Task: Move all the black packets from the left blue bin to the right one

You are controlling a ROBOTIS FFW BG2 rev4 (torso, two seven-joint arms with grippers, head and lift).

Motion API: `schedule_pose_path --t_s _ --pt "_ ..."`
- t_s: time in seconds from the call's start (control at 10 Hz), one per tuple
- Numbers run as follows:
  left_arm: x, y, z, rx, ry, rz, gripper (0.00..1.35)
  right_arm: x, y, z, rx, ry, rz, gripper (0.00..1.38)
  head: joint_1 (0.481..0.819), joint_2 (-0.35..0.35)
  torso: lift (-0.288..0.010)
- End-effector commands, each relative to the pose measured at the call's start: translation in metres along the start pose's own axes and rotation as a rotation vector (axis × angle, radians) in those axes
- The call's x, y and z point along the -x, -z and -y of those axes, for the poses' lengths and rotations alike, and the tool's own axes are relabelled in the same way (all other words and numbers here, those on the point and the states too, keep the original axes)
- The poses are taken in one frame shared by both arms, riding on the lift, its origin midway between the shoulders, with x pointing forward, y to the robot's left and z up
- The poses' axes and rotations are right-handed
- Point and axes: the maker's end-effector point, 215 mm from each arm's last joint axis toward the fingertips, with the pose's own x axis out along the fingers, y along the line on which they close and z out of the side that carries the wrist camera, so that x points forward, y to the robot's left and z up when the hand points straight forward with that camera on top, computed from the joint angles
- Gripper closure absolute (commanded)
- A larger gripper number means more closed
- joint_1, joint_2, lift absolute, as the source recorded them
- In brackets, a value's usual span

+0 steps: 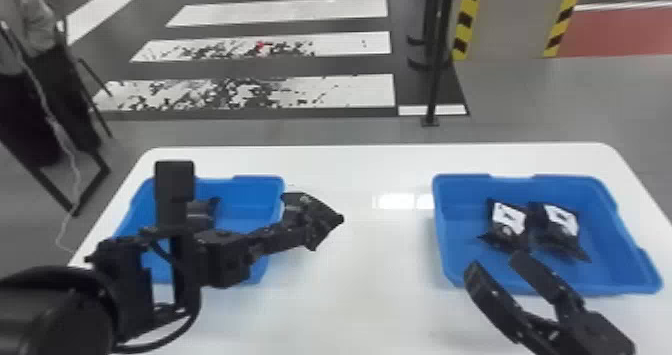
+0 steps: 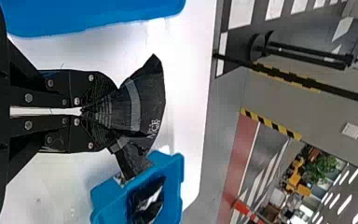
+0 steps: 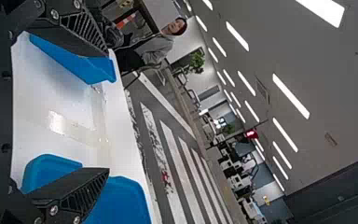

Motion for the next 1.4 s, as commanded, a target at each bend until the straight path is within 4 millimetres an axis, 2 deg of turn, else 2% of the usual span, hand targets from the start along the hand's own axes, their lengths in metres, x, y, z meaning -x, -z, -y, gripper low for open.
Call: schedule_pose_path --t_s 0.0,0.2,0.4,0.6,0.7,0.8,0.9,1.0,1.3 --pt "-0.015 0.004 0.038 -0.022 0.086 -0.019 1.21 -0.014 -0.007 -0.005 -0.008 -0.032 0.007 0.15 0.695 0.071 -0.138" --pt "-0.028 0.006 0.084 -0.044 0.193 -0.036 1.21 -0.032 -0.011 -0.023 -0.028 -0.093 0.006 0.15 0.695 0.018 -0.138" --pt "-0.036 0.011 0.128 -0.06 0.298 -0.05 1.21 -0.045 -0.011 -0.034 -0.045 -0.135 -0.004 0.15 0.695 -0.014 -0.138" --pt "-0.039 0.016 0.156 -0.07 0.363 -0.067 1.21 -0.057 -0.013 -0.055 -0.074 -0.192 0.003 0.16 0.695 -0.054 -0.138" --pt "-0.04 0.018 0.16 -0.071 0.373 -0.071 1.21 -0.061 -0.009 -0.061 -0.091 -0.209 0.0 0.24 0.695 -0.059 -0.138" --pt "-0.039 0.018 0.166 -0.069 0.389 -0.072 1.21 -0.063 -0.005 -0.063 -0.127 -0.22 0.002 0.56 0.695 -0.057 -0.138" --pt "-0.039 0.018 0.168 -0.07 0.394 -0.074 1.21 -0.062 -0.006 -0.058 -0.145 -0.21 0.025 1.05 0.695 -0.054 -0.138" --pt "-0.039 0.02 0.167 -0.065 0.394 -0.076 1.21 -0.063 -0.011 -0.056 -0.148 -0.204 0.048 1.23 0.695 -0.057 -0.138" --pt "-0.038 0.018 0.171 -0.064 0.404 -0.069 1.21 -0.064 -0.015 -0.056 -0.15 -0.203 0.065 1.27 0.695 -0.071 -0.138"
